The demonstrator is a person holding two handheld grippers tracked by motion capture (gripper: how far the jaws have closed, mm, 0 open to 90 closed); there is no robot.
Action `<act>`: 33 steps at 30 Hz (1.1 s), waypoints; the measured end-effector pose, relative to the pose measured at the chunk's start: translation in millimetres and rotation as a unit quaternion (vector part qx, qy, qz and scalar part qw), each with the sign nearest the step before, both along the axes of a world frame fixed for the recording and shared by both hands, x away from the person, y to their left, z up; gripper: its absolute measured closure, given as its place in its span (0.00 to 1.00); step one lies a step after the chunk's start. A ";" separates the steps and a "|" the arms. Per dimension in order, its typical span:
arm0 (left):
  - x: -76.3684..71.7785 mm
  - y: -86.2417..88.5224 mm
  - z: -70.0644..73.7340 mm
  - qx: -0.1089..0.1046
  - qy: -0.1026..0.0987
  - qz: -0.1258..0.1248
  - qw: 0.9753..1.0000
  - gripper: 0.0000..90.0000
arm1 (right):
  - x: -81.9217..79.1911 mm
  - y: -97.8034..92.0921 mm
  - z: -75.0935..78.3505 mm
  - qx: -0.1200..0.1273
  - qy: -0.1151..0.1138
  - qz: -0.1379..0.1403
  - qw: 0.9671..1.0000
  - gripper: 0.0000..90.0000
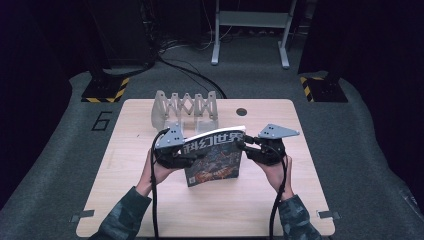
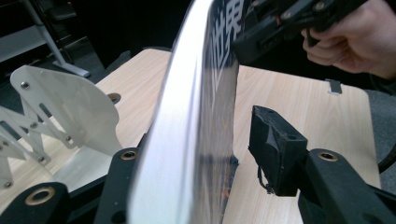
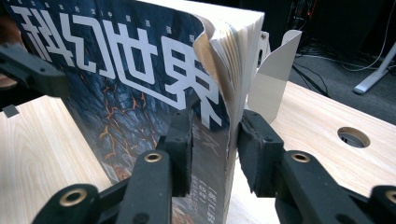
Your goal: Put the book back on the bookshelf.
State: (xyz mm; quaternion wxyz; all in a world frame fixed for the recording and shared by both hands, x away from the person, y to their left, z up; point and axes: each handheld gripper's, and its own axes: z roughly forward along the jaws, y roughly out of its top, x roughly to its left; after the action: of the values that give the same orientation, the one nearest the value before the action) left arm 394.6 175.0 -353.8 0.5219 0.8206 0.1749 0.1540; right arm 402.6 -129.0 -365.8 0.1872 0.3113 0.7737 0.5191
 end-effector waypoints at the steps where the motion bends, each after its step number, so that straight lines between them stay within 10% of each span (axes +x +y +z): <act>1: 0.8 -0.5 2.8 0.003 0.003 -0.004 1.000 0.56 | -0.1 -0.1 0.0 0.001 0.001 0.001 1.000 0.72; 23: 16.5 -29.4 32.6 0.112 -0.007 -0.029 0.993 0.74 | 0.9 -0.2 -0.1 0.005 0.002 0.002 1.000 0.69; 33: 15.5 -30.1 32.2 0.112 -0.011 -0.037 0.993 0.88 | 0.7 -1.9 1.1 0.007 0.005 0.000 1.000 0.62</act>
State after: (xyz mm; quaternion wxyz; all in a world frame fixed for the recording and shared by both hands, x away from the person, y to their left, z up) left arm 410.0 144.9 -321.6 0.4335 0.8781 0.1202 0.1628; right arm 403.3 -130.8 -364.7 0.1817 0.3152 0.7710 0.5227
